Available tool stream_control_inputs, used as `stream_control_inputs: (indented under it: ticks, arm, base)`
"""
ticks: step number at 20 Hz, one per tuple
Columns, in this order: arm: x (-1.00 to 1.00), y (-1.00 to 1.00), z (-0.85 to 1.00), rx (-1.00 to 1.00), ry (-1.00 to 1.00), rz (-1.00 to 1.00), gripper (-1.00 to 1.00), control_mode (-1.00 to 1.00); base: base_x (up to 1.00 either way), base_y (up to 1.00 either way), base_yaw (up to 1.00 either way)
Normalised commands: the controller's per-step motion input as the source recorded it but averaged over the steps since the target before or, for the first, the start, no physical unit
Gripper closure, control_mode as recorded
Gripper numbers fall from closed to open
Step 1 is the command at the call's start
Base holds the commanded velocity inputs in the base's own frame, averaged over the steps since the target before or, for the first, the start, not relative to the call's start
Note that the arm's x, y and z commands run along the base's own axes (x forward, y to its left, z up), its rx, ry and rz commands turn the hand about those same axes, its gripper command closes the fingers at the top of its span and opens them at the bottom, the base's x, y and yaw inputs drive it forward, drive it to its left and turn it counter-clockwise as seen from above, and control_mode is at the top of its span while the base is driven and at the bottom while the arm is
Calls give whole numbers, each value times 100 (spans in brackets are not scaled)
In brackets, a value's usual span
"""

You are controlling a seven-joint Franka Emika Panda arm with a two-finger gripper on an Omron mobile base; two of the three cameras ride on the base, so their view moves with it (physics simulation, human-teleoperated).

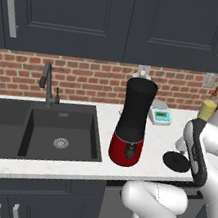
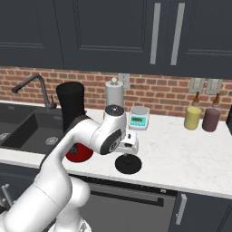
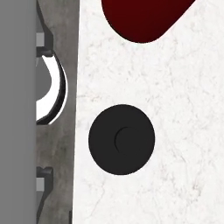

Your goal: Close the lid blender by securely placing the lid on top.

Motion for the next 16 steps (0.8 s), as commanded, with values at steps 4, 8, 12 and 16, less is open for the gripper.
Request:
stream_control_inputs:
  ticks: [4,8,12,16]
  arm:
    - [2,-17,-40,0,0,-2,-100,-100]
    - [3,-26,-29,1,0,-5,-100,-100]
    - [4,-18,-26,0,0,-5,-100,-100]
    - [10,-11,-16,1,0,-5,-100,-100]
  base:
    - [0,0,0]
    - [0,0,0]
    - [0,0,0]
    - [0,0,0]
